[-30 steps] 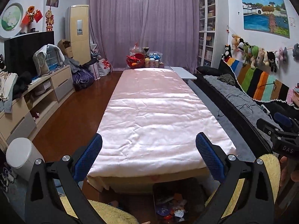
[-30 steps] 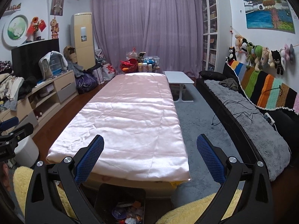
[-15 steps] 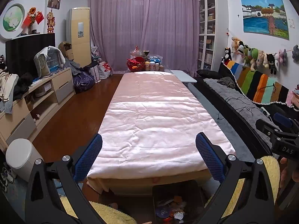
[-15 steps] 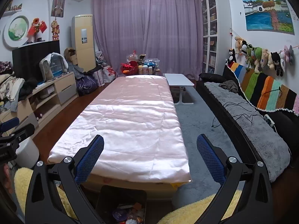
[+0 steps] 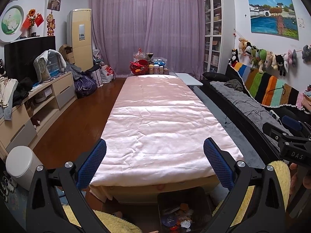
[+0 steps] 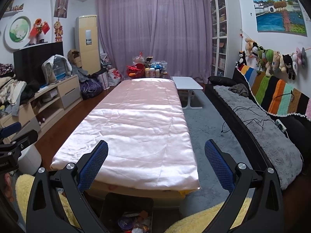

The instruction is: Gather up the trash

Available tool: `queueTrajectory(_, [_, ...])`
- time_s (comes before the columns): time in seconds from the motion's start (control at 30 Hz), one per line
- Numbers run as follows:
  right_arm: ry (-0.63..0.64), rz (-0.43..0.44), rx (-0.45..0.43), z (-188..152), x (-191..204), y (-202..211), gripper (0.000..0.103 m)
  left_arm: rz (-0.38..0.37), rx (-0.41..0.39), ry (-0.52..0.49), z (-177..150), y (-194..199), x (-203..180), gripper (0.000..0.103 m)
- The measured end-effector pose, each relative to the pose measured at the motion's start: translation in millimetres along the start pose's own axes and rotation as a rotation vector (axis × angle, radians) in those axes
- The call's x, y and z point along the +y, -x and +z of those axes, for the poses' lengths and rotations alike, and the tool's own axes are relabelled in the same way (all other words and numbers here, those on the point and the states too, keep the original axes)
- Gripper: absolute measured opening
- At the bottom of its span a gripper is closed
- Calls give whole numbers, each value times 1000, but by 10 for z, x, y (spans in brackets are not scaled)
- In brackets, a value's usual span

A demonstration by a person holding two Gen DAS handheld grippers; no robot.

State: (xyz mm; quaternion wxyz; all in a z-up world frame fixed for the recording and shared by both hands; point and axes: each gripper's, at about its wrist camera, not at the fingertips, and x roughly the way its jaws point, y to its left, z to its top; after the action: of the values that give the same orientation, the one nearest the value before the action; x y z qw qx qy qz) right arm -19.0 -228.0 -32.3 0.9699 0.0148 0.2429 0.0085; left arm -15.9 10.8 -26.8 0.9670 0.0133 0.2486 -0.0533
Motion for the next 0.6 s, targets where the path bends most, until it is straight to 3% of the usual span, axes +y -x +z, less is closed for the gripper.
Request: queueTrajectory(0.6, [11,5,-6,26,43,17,100,1,-9,-10,31,30,-4,95])
